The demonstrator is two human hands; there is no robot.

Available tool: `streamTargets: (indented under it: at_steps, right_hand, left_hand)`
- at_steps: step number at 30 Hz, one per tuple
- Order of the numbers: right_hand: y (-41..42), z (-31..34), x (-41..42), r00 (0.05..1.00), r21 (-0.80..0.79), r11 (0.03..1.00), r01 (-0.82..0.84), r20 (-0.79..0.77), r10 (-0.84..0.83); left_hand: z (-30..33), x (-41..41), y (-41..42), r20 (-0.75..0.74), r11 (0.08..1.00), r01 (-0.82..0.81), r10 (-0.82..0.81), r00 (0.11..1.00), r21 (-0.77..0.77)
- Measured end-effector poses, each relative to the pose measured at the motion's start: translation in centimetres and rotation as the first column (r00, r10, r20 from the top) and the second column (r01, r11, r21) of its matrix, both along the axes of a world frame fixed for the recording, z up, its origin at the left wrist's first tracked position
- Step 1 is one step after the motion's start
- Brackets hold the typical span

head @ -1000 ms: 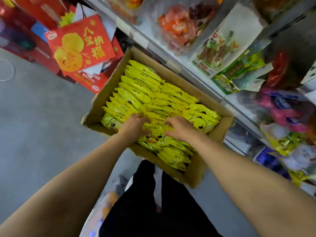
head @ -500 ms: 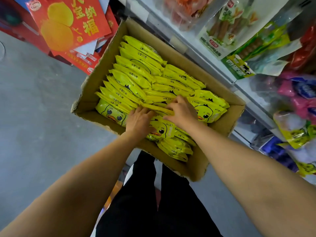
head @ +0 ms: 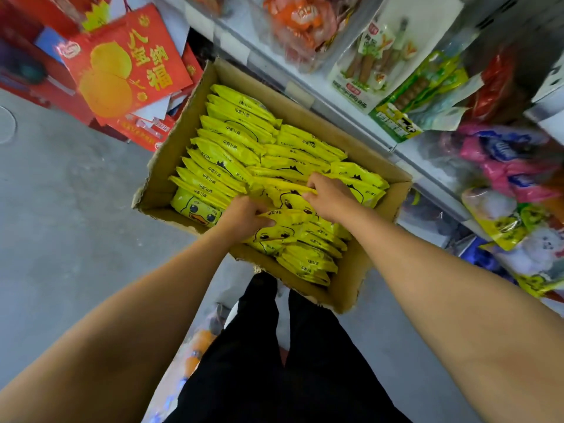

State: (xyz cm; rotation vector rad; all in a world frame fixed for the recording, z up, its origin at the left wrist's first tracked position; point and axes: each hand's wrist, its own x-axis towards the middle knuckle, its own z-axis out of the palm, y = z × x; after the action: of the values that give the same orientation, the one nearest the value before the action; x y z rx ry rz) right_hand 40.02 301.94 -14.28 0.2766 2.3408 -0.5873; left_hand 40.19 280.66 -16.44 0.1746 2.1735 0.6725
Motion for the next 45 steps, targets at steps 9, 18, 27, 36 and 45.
streamTargets:
  at_steps: [9,18,27,36,45]
  right_hand:
    - [5.0,9.0,1.9,0.911,-0.156,0.934,0.322,-0.217,-0.351]
    - [12.3,21.1,5.3,0.710,-0.511,0.715,0.476,-0.257,-0.656]
    - [21.8,33.5,12.1,0.514,-0.841,0.416,0.346,-0.201,-0.834]
    - [31.0,41.9,17.3,0.418,-0.872,0.450,0.195,-0.341,-0.842]
    - [37.7,45.1,17.9,0.341,-0.860,0.477,0.179,-0.401,-0.850]
  left_hand:
    - [10.2,-0.7,1.9,-0.014,0.997,0.012,-0.011,1.000,0.080]
    - [20.7,1.0,7.6,0.091,0.933,-0.110,0.083,0.992,0.343]
    - [31.5,4.9,17.7,-0.227,0.912,0.164,-0.081,0.970,0.375]
    - [39.4,8.1,27.6,-0.410,0.872,0.296,-0.123,0.904,0.389]
    - [45.7,3.6,36.2,-0.551,0.859,0.468,-0.291,0.782,0.211]
